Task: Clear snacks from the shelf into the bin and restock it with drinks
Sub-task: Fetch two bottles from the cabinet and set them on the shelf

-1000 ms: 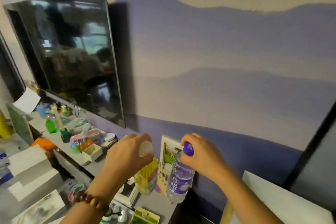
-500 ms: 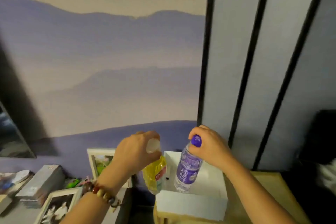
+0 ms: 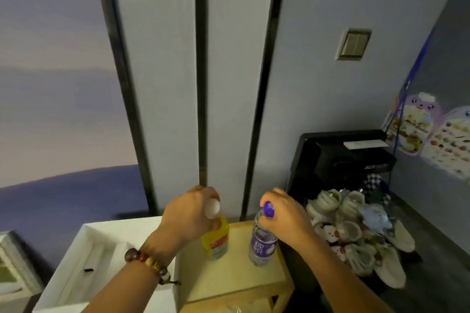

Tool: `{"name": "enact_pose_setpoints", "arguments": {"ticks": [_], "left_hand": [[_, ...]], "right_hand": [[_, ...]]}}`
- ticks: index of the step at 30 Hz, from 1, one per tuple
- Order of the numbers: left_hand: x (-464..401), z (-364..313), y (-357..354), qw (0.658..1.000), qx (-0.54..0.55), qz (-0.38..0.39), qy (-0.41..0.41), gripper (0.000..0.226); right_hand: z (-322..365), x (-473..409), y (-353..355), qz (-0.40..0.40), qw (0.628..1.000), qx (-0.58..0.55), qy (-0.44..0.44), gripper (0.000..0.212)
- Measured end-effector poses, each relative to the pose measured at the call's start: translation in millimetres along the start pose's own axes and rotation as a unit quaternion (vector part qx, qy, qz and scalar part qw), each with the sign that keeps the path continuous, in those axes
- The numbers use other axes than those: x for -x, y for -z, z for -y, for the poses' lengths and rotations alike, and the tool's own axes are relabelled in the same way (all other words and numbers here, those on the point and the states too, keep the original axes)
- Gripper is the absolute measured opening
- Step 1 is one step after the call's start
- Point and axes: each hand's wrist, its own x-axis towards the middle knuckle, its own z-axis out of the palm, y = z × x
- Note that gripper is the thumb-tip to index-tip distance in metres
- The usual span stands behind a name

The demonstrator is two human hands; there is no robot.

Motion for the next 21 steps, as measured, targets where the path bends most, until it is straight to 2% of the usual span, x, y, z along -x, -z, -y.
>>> {"name": "enact_pose_setpoints", "arguments": {"ticks": [8, 17, 21], "left_hand": [[-65, -11, -79, 0.997, -0.022, 0.078, -0.015, 0.039], [-138, 17, -137, 0.988, -0.052, 0.148, -0.016, 0.042], [-164, 25, -156, 0.985, -0.065, 0.156, -0.025, 0.042]], "right_hand": [[-66, -29, -39, 0.027, 0.997, -0.069, -0.038, 0.022], [-97, -95, -97, 0.11, 0.991, -0.042, -0.069, 0.026], [-108, -117, -114, 0.104, 0.991, -0.035, -0.078, 0.023]]}}
